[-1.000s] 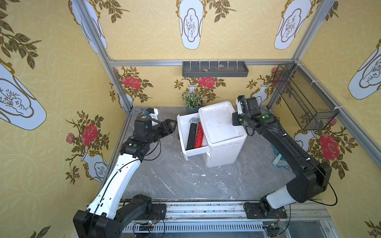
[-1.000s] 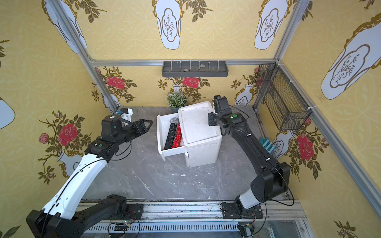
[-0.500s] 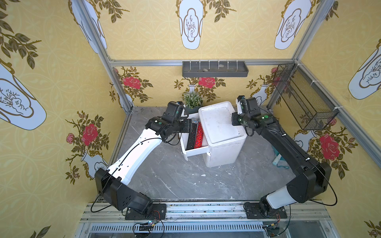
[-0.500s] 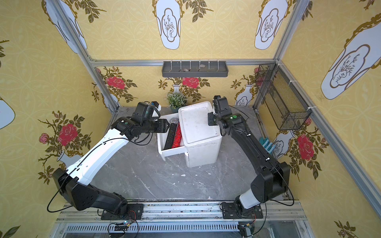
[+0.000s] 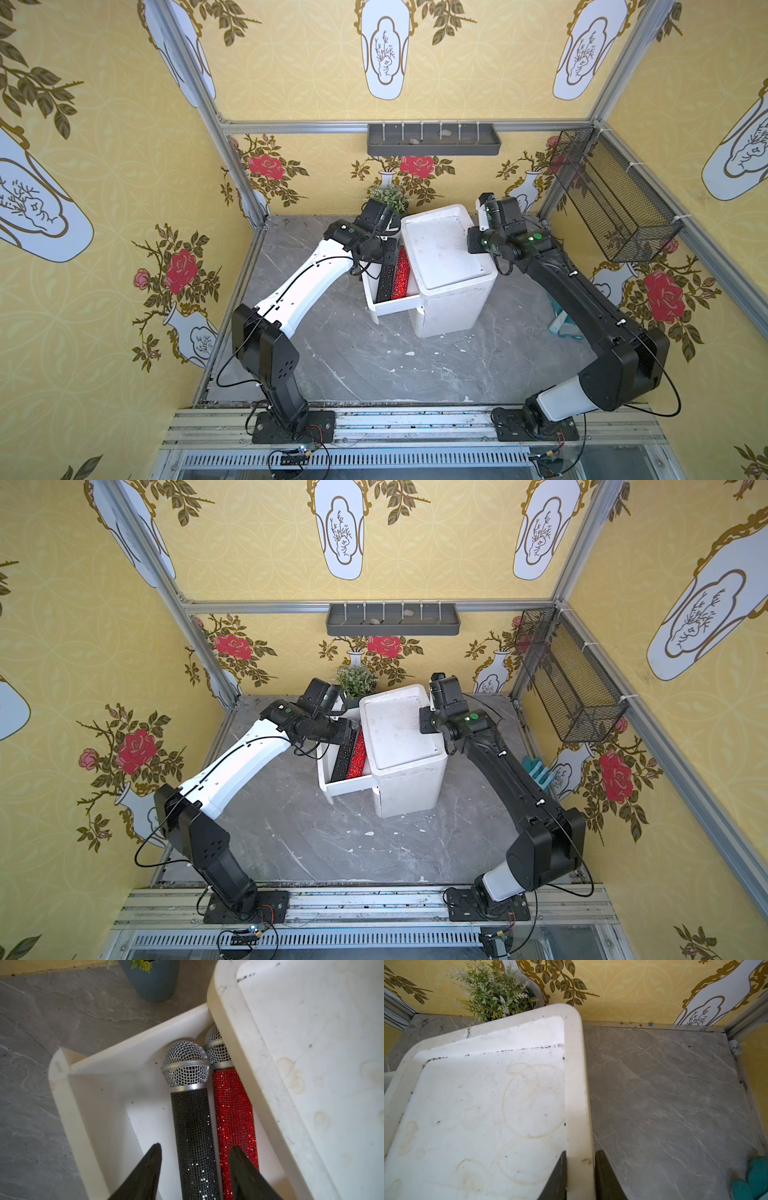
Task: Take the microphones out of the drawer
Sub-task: Pick up the microphone from the drawer.
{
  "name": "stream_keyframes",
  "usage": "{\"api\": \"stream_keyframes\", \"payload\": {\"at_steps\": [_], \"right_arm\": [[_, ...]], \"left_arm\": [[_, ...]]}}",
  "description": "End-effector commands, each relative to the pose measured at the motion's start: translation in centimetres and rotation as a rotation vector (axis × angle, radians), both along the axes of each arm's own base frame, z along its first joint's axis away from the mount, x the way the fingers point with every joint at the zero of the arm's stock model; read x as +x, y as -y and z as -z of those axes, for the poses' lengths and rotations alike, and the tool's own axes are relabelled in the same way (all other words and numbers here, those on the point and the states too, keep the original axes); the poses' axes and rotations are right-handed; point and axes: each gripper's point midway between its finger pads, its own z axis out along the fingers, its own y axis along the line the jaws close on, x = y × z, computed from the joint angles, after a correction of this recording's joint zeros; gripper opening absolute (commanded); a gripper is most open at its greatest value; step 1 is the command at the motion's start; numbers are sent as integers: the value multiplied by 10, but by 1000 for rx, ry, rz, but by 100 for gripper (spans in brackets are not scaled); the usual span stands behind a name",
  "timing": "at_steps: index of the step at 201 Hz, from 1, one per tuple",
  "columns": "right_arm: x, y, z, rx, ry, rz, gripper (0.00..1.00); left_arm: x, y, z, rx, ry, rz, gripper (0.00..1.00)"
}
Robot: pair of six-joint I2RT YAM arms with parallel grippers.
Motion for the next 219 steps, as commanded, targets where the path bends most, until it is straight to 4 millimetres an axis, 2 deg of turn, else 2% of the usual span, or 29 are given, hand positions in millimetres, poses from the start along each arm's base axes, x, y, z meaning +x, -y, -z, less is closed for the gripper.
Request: {"api": "stream_keyframes", "payload": {"at_steps": [1, 115, 176, 219], "right_arm": [[0, 0, -1, 13, 2, 11, 25], [-2, 1, -5, 8, 11, 3, 25], [-1, 0, -6, 7, 15, -1, 25], [-2, 1, -5, 7, 15, 0, 25]], "left_arm": [[-2, -1, 13, 35, -37, 4, 54], [-3, 4, 52, 113, -113, -7, 55], [-4, 1, 62, 140, -127, -16, 55], [-3, -1, 60, 147, -119, -24, 44]]}}
